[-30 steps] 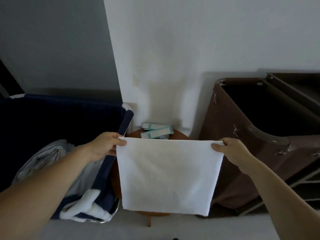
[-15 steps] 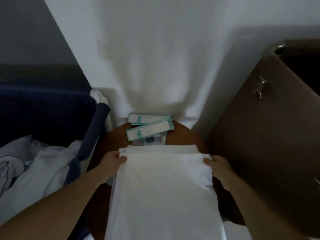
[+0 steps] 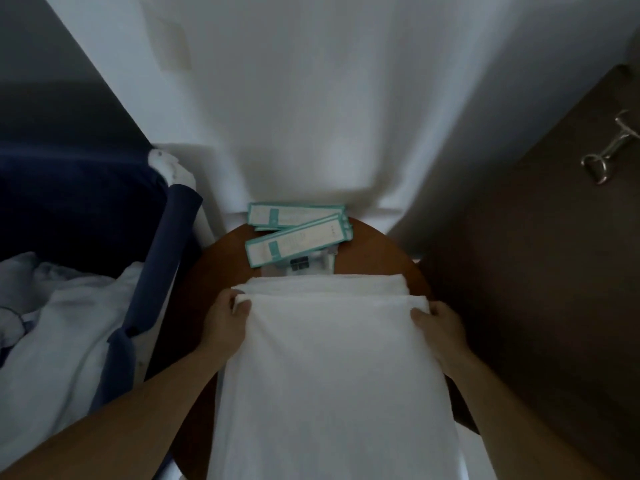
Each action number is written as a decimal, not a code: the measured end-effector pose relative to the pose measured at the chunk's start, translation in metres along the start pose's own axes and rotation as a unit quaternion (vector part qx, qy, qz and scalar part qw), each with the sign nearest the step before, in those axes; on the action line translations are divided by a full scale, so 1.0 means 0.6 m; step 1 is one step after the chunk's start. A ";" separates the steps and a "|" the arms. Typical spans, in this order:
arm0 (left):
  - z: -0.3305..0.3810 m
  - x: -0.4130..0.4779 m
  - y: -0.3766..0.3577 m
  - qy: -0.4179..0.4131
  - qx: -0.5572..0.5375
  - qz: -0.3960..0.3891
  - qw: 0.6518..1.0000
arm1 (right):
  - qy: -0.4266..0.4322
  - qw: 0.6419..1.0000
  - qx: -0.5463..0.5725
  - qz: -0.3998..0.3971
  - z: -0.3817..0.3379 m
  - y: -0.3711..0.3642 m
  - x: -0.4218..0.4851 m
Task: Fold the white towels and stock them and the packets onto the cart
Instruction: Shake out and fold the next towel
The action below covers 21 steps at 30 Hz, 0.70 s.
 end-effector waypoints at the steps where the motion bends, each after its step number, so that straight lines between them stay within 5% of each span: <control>1: -0.002 0.005 -0.001 0.005 -0.003 0.001 1.000 | 0.006 1.000 -0.017 0.007 0.004 -0.003 0.004; 12: -0.012 0.010 -0.005 0.002 0.126 0.014 0.992 | 0.011 0.998 -0.062 -0.020 0.048 -0.011 -0.040; 21: -0.090 -0.113 -0.020 0.031 0.129 -0.079 0.988 | -0.021 0.997 -0.063 -0.030 0.145 -0.012 -0.146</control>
Point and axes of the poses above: each hand's wrist, its own x-axis towards the middle knuckle, its own y-axis out of the back of the hand, z = x × y, the point moved 3 cm from there along x, towards the middle knuckle, and after that the axes turned 11 degrees about -z, right-handed, at the moved point
